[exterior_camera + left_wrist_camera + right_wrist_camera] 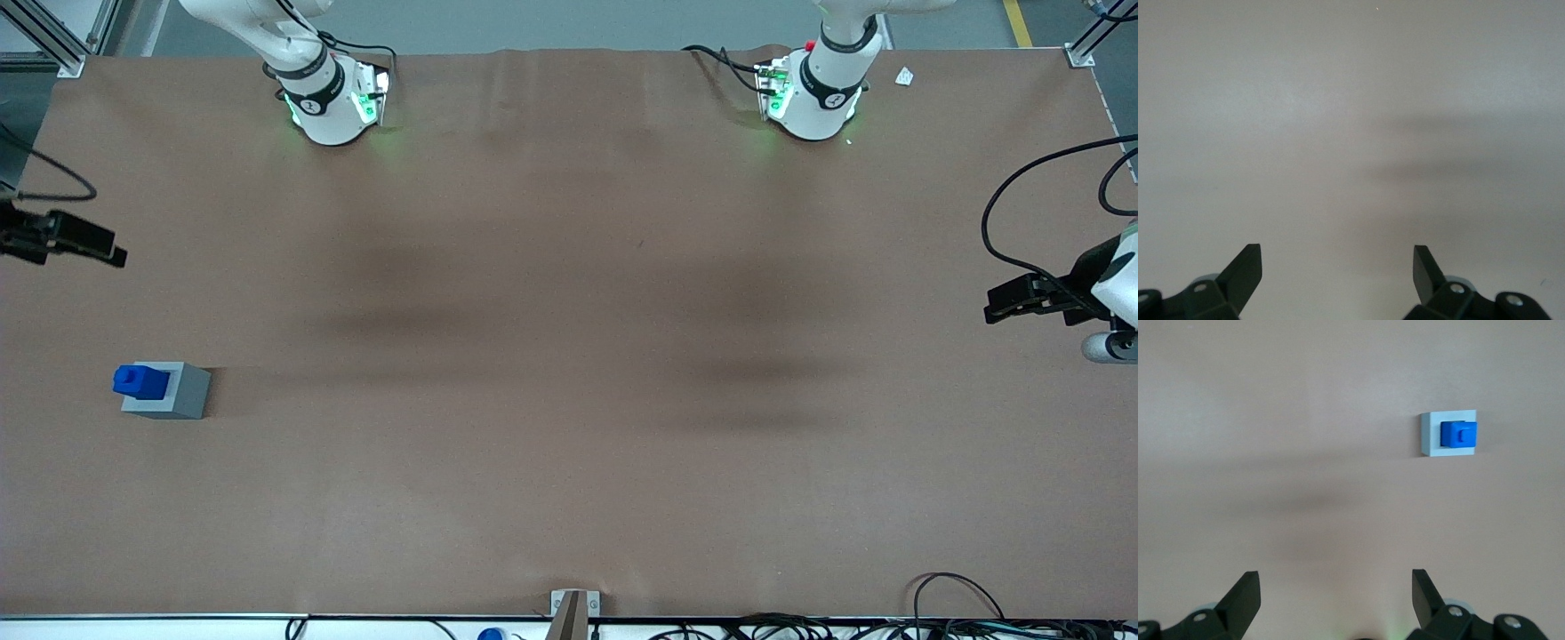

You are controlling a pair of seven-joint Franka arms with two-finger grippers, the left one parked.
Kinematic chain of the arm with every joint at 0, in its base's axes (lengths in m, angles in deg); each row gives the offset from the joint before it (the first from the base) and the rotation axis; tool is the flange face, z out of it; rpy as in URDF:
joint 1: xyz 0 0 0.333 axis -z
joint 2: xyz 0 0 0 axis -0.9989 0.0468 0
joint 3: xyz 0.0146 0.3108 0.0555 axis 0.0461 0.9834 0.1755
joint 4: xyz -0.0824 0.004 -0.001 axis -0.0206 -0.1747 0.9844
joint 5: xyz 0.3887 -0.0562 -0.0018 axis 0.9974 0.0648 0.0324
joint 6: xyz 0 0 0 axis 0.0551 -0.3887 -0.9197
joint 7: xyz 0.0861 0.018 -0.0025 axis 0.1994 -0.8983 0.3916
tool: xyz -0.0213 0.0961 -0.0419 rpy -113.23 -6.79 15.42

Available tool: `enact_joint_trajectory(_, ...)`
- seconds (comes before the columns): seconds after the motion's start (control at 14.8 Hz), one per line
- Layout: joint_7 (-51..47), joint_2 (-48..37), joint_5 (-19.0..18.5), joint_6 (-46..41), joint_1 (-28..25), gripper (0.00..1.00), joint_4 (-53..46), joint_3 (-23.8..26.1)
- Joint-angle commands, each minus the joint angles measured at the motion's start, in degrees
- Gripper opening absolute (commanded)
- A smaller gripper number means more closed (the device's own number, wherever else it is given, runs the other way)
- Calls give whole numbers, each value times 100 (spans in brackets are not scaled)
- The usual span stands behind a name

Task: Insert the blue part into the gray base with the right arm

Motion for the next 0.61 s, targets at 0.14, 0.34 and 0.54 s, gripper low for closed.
enact_joint_trajectory(0.14,-137,-1381,-173,587,-294,100,1893,-4)
enact_joint_trajectory(0.34,-146,-1619,-252,236,-320,100,1947,22)
enact_joint_trajectory(0.54,-137,-1786,-375,68,-320,100,1974,154)
